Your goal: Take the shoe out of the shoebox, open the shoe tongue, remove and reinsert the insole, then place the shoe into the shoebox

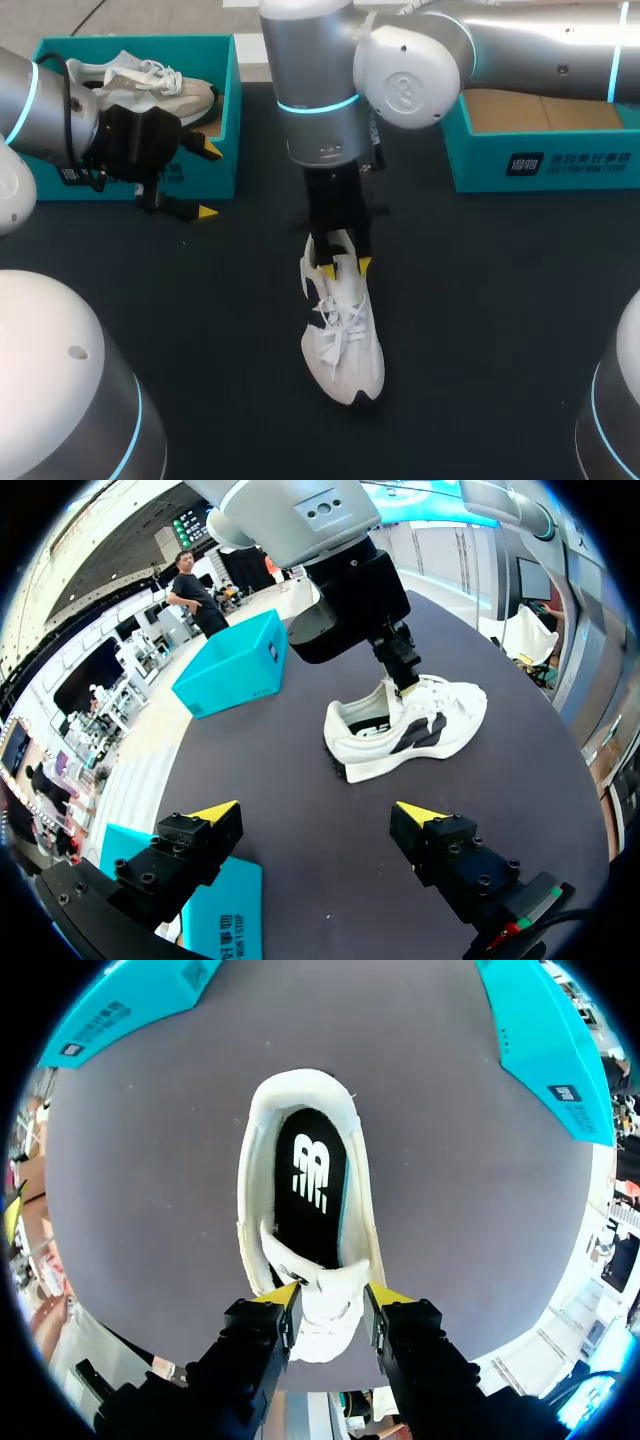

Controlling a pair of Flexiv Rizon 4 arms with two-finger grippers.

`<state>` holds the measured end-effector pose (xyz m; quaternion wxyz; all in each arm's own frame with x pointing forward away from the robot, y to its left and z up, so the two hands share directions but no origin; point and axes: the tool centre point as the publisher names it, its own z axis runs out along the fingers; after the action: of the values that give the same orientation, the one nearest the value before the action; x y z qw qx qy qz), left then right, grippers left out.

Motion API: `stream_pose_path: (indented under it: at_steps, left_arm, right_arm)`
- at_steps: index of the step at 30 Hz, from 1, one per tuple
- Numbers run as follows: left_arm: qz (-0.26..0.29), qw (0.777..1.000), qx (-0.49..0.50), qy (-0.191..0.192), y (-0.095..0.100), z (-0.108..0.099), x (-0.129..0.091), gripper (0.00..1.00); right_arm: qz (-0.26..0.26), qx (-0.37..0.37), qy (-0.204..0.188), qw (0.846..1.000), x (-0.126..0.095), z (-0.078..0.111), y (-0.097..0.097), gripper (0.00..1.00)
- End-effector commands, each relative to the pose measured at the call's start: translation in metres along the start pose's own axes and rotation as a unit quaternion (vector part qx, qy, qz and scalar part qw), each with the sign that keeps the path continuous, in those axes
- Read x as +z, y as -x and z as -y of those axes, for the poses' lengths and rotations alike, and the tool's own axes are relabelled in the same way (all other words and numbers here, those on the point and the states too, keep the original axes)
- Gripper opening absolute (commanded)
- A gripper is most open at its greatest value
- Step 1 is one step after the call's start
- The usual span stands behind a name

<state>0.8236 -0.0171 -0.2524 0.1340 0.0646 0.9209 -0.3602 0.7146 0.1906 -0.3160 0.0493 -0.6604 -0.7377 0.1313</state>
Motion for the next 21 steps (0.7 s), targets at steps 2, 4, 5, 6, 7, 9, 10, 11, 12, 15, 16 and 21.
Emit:
stream_pose_path:
  at_steps: [2,4,5,6,7,9,10,11,12,15,16,21]
  left_arm:
    - [0.000,1.000,0.000,0.002,-0.001,0.001,-0.001,1.00]
    - [0.000,1.000,0.000,0.002,-0.001,0.001,-0.001,1.00]
    - [0.000,1.000,0.000,0.002,-0.001,0.001,-0.001,1.00]
    - [0.000,1.000,0.000,0.002,-0.001,0.001,-0.001,1.00]
    - [0.000,1.000,0.000,0.002,-0.001,0.001,-0.001,1.00]
    - [0.000,1.000,0.000,0.002,-0.001,0.001,-0.001,1.00]
    - [0.000,1.000,0.000,0.002,-0.001,0.001,-0.001,1.00]
    - [0.000,1.000,0.000,0.002,-0.001,0.001,-0.001,1.00]
    - [0.000,1.000,0.000,0.002,-0.001,0.001,-0.001,1.00]
    - [0.000,1.000,0.000,0.002,-0.001,0.001,-0.001,1.00]
    - [0.000,1.000,0.000,0.002,-0.001,0.001,-0.001,1.00]
    - [0.000,1.000,0.000,0.002,-0.001,0.001,-0.001,1.00]
  right_arm:
    - [0.013,0.007,0.010,1.000,-0.014,0.004,0.009,0.40]
    - [0.018,0.008,0.008,1.000,-0.013,0.002,0.011,0.39]
    - [0.018,0.008,0.008,1.000,-0.012,0.001,0.012,0.37]
    - [0.021,0.006,0.007,1.000,-0.012,-0.001,0.011,0.36]
    - [0.023,0.006,0.006,1.000,-0.011,-0.002,0.010,0.35]
    - [0.029,0.007,0.005,1.000,-0.010,-0.007,0.010,0.31]
    - [0.033,0.006,0.005,0.999,-0.008,-0.010,0.010,0.28]
    - [0.033,0.007,0.006,0.999,-0.008,-0.013,0.011,0.27]
    - [0.033,0.007,0.005,0.999,-0.007,-0.015,0.011,0.26]
    - [0.039,0.002,0.004,0.999,-0.002,-0.022,0.012,0.27]
    - [0.039,0.002,0.004,0.999,-0.001,-0.024,0.012,0.28]
    - [0.047,0.000,0.013,0.999,-0.008,-0.026,0.014,0.30]
